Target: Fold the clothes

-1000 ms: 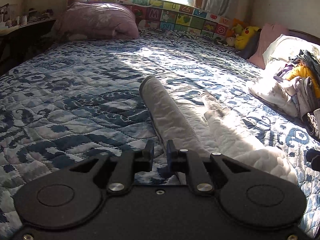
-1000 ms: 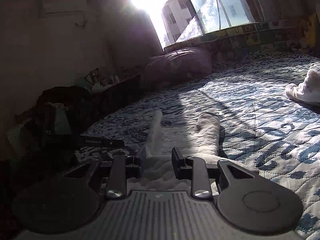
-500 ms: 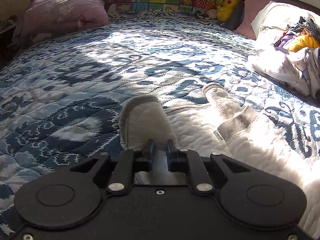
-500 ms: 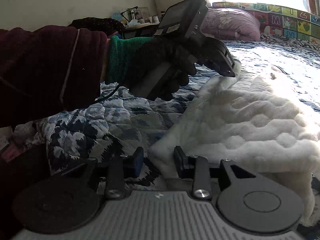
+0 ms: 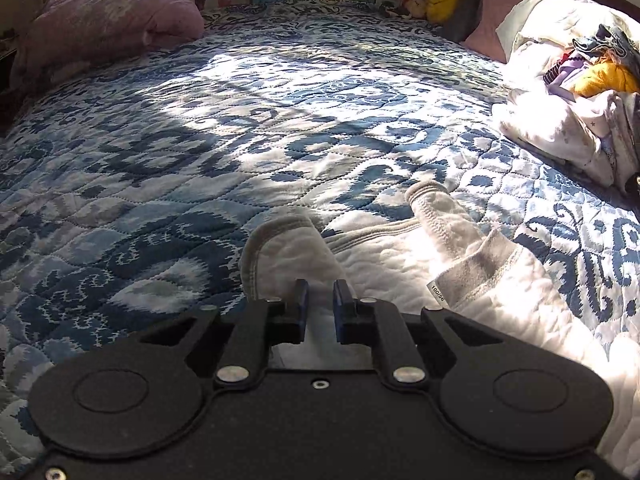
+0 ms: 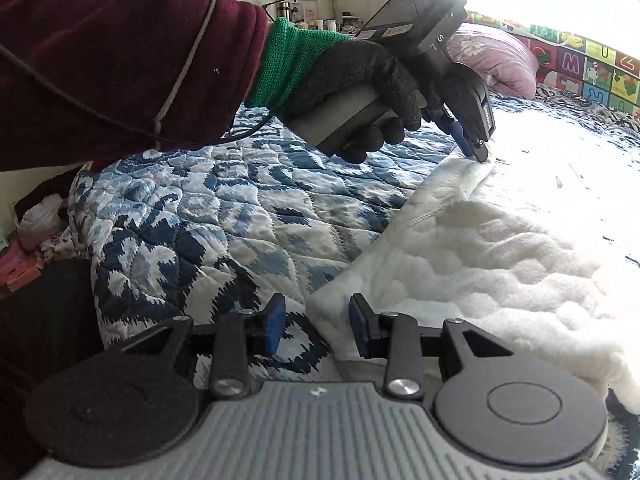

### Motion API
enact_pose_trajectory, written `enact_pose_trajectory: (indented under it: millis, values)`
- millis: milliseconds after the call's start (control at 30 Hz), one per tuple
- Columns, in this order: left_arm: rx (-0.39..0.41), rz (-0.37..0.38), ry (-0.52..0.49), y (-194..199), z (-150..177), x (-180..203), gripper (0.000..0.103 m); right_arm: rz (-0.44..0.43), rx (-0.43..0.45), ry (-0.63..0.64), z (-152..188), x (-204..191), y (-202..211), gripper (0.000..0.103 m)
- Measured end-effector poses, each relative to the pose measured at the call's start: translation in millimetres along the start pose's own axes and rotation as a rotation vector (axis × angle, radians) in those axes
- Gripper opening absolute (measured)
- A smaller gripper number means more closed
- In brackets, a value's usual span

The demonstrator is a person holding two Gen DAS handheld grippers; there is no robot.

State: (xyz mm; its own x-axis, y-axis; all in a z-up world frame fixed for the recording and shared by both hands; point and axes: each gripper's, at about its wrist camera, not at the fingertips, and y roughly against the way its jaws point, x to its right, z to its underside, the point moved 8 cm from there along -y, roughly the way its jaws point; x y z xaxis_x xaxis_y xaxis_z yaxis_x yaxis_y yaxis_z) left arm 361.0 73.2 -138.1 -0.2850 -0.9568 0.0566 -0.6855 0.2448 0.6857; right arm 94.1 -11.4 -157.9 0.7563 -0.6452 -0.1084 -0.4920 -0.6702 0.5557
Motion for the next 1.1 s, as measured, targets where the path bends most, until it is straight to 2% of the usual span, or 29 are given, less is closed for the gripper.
enact_pose_trajectory:
  millis: [133, 233, 333, 433, 533, 567, 600, 633, 700, 767, 900, 967, 1033, 1067, 1100]
  values:
    - [0.079, -0.012, 0.033, 22.8, -9.4, -9.4, 0.01, 0.0, 0.088, -0.009, -22.3, 0.2, 20.5, 0.036]
    - [0.091, -0.023, 0.073, 22.3, -13.0, -22.8, 0.01, 0.034, 0.122, 0.016, -50.1, 6.1, 17.7, 0.036]
    - [0.064, -0.021, 0.03, 7.7, -14.0, -20.4, 0.01, 0.091, 0.116, 0.039, -77.2, 21.2, -7.2, 0.037]
    - [0.048, -0.002, -0.001, -9.2, -15.7, -13.1, 0.01, 0.12, 0.05, 0.027, -88.8, 40.8, -47.3, 0.04]
    - [0.021, 0.021, -0.01, -30.2, -12.8, -10.7, 0.01, 0.149, -0.08, -0.061, -70.7, 63.0, -86.3, 0.041]
    - [-0.019, 0.028, -0.019, -40.1, -6.1, -9.9, 0.01, 0.151, -0.114, -0.093, -63.4, 68.5, -96.1, 0.041]
    - [-0.052, 0.025, -0.037, -49.5, 2.4, -9.6, 0.01, 0.147, -0.114, -0.103, -57.8, 69.3, -99.0, 0.042]
    - [-0.044, 0.026, -0.047, -53.6, 7.3, -10.0, 0.01, 0.15, -0.102, -0.087, -55.3, 67.1, -98.3, 0.042]
    - [-0.038, 0.04, 0.008, -55.2, 9.5, -14.8, 0.011, 0.159, -0.09, -0.077, -51.8, 63.3, -97.9, 0.044]
    - [-0.013, 0.023, -0.024, -55.0, 13.2, -11.8, 0.011, 0.16, -0.081, -0.099, -50.2, 62.2, -99.8, 0.048]
    - [-0.012, -0.003, -0.012, -53.0, 11.8, -9.2, 0.011, 0.166, -0.096, -0.057, -50.2, 55.1, -104.2, 0.058]
    - [-0.019, -0.039, -0.06, -47.6, 7.6, -1.8, 0.012, 0.163, -0.102, -0.039, -52.8, 52.0, -99.1, 0.059]
    - [-0.006, -0.022, -0.024, -29.0, 0.8, 1.7, 0.012, 0.143, -0.07, -0.092, -56.7, 52.5, -79.4, 0.055]
    - [0.018, 0.003, 0.007, -17.0, -2.0, 3.1, 0.017, 0.135, -0.043, -0.123, -57.3, 53.0, -65.6, 0.054]
    - [0.057, 0.03, 0.033, -2.4, -3.1, 4.3, 0.032, 0.136, -0.016, -0.141, -55.8, 53.3, -49.5, 0.054]
